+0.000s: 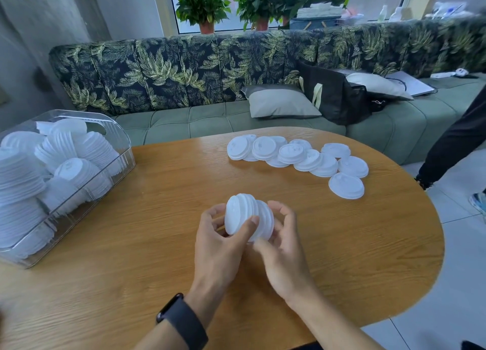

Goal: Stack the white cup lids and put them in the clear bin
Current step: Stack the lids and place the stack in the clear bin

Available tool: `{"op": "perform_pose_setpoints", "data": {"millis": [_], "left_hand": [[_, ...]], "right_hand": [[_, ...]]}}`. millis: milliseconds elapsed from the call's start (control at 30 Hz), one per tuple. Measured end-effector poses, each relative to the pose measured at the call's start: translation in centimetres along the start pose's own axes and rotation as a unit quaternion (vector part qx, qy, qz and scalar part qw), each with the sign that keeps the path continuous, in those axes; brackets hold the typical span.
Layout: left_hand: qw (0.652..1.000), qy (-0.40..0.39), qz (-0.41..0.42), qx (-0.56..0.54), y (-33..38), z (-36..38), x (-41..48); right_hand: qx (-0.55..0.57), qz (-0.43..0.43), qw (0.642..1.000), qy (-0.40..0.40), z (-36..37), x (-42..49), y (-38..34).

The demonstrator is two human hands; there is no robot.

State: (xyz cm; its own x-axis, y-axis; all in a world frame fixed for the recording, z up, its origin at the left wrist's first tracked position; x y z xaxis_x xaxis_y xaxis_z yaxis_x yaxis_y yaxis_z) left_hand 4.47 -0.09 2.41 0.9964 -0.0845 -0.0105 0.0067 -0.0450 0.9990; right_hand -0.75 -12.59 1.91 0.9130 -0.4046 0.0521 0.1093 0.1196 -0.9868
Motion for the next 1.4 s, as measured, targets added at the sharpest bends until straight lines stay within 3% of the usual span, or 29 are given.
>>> {"op": "perform_pose_setpoints", "data": {"millis": [100, 233, 400, 867, 1400], "left_hand": [[0.999, -0.004, 0.023, 0.036, 0.0, -0.3, 0.2], [0.991, -0.025, 0.075, 0.106, 0.6, -0.3, -0.1], [0.981, -0.019, 0.122, 0.152, 0.8, -0.3, -0.5], [0.956, 0.011, 0.181, 0.229, -0.9, -0.5, -0.5], [0.948, -0.004, 0.208, 0.242, -0.5, -0.9, -0.4]], "right_hand": [[0.178, 0.138, 0.974, -0.006, 0.3, 0.6, 0.1], [0.227, 0.214, 0.95, 0.017, 0.2, 0.9, 0.3], [0.239, 0.248, 0.935, 0.082, -0.3, 1.5, 1.1], [0.272, 0.259, 0.927, 0.017, -0.3, 1.0, 2.7], [0.087, 0.134, 0.986, -0.045, 0.5, 0.4, 1.2]]}}
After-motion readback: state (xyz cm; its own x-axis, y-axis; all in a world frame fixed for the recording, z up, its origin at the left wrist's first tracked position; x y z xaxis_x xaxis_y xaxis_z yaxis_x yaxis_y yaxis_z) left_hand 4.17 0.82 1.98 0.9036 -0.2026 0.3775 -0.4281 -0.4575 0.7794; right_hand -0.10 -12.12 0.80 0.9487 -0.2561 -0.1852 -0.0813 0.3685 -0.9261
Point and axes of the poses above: each hand's wrist, its own x-axis towards the middle knuckle, its own z-axis out of the palm, y = z × x, the point moved 5 cm from there along x, towards the middle knuckle, and after that the axes turned 2 degrees about y, right-handed, at the moved point
